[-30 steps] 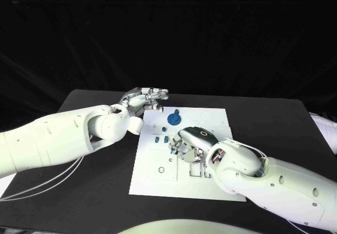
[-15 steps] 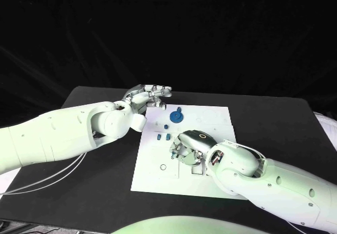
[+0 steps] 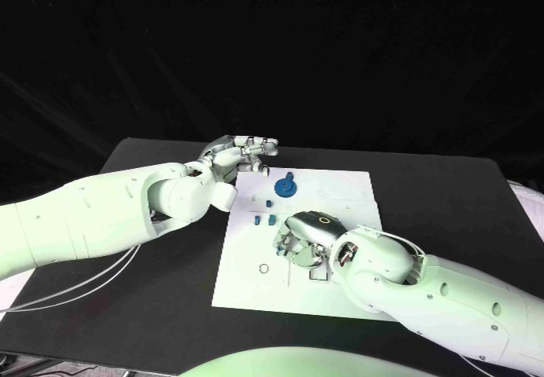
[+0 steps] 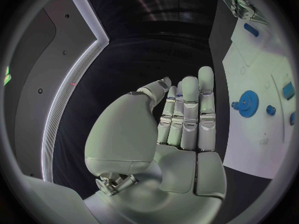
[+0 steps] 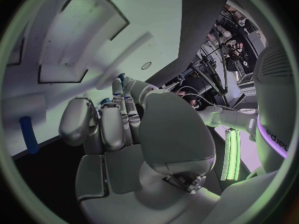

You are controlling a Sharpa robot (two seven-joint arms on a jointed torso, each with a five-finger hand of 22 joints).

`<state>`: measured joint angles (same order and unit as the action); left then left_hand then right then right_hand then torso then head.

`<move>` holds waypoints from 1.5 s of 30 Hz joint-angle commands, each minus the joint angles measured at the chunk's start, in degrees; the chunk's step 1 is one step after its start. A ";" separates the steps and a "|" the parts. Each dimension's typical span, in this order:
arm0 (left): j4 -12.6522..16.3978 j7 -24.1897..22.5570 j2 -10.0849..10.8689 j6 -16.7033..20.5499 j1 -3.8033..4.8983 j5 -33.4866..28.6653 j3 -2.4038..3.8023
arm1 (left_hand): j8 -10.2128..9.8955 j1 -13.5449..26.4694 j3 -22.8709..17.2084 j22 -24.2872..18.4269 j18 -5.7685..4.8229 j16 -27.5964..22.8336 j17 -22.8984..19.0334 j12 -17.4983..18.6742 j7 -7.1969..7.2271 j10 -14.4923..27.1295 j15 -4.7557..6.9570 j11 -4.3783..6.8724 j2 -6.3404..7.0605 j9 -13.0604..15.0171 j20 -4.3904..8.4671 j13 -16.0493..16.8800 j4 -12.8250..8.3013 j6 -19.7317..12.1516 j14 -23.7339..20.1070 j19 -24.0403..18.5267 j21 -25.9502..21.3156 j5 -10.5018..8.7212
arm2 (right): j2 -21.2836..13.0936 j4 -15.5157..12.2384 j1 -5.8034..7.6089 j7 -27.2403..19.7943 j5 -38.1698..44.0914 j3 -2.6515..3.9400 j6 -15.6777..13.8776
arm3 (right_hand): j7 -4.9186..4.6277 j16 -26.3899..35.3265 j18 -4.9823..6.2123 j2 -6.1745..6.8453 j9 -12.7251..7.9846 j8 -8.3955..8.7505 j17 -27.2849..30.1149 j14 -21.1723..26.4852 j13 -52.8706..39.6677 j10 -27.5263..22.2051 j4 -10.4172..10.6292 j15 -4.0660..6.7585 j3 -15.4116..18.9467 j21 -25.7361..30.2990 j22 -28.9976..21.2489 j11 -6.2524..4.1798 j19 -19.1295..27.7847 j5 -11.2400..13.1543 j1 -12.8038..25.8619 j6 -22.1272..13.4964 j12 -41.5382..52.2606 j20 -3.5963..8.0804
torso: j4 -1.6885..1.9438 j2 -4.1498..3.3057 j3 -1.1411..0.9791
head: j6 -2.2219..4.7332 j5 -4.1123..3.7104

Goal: Assemble the parts on the task board

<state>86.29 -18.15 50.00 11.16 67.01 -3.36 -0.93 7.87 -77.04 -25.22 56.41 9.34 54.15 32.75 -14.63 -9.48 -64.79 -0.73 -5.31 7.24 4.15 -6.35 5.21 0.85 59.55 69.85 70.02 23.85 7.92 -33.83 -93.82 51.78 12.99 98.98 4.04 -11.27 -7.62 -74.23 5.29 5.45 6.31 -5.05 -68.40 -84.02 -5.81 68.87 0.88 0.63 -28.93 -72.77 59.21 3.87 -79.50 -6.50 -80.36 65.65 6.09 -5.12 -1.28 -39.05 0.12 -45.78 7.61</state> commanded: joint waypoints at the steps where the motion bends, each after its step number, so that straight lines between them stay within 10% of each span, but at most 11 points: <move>1: 0.11 -0.60 -0.10 -1.12 0.02 0.24 0.03 | 0.24 -0.44 0.03 -0.05 1.08 -0.19 -0.05 -0.09 -0.14 0.51 0.09 -0.08 0.01 0.05 0.00 0.08 -0.27 -0.04 -0.51 0.38 -0.31 -0.10 | 0.09 0.27 -0.19 1.04 2.71 -0.08 0.15 | -0.05 0.39 0.53 -0.09 0.08 -0.19 0.11 -2.41 0.06 0.37 -0.06 0.38 -0.38 0.27 -0.08 -0.01 0.08 -0.42 0.55 0.20 -0.22 0.13 | -0.03 0.01 0.04 | 0.02 -0.03; 23: -0.04 -0.45 -0.34 -1.30 0.02 0.26 0.03 | 0.24 -0.44 0.03 -0.05 1.08 -0.19 -0.05 -0.09 -0.14 0.51 0.09 -0.08 0.01 0.05 0.00 0.08 -0.27 -0.04 -0.51 0.38 -0.31 -0.10 | 0.28 0.57 -0.24 1.61 3.77 -0.23 3.38 | -0.89 0.51 0.53 0.69 -0.23 1.14 0.47 -2.32 0.96 -2.00 -0.07 -0.36 -0.02 0.65 -0.58 0.94 0.30 -1.16 2.41 -1.86 -2.36 -0.29 | -0.07 0.05 0.05 | -0.11 -0.27; 30: -0.04 -0.37 -0.31 -1.36 0.02 0.28 0.03 | 0.25 -0.47 0.12 -0.12 1.07 -0.19 -0.10 -0.18 -0.19 0.63 0.06 -0.13 0.01 0.03 0.00 0.09 -0.31 -0.12 -0.57 0.38 -0.39 -0.10 | 0.24 0.45 -0.24 1.84 4.10 -0.33 1.30 | -2.25 1.41 1.14 2.28 -1.30 1.52 1.92 -1.75 2.21 -9.68 -0.47 -1.71 0.81 2.89 -3.91 2.65 2.01 -1.41 3.74 -6.20 -2.34 -1.40 | -0.01 0.07 0.02 | -0.02 -0.49; 45: -0.37 -0.17 -0.37 -1.58 0.02 0.25 0.03 | 0.26 -0.56 0.14 -0.16 1.07 -0.20 -0.13 -0.24 -0.20 0.70 0.06 -0.13 -0.02 0.02 -0.01 0.09 -0.38 -0.15 -0.61 0.38 -0.43 -0.10 | -3.95 -3.67 -0.26 1.08 2.38 0.05 -6.29 | -2.51 2.59 1.52 2.56 -1.76 1.23 3.71 -1.14 1.86 -11.30 -0.71 -1.87 2.60 4.27 -5.87 2.85 2.86 -1.95 4.29 -7.57 -0.48 -1.68 | -0.10 0.05 -0.06 | 0.61 -0.66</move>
<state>85.91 -18.04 49.75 10.74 67.01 -3.24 -0.94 7.87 -77.04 -25.06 56.35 9.34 54.15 32.70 -14.63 -9.48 -64.49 -0.53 -5.61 7.24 4.15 -6.35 5.24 0.69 59.55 69.65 70.02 23.62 7.92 -37.31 -96.94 51.46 13.95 101.93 3.98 -14.77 -10.12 -71.80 6.18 7.99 4.63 -3.73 -64.72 -84.03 -3.91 57.36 0.16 -0.83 -26.63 -68.77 53.26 6.73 -76.82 -8.31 -76.44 58.23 5.45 -6.78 -1.35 -39.01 0.05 -45.29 6.93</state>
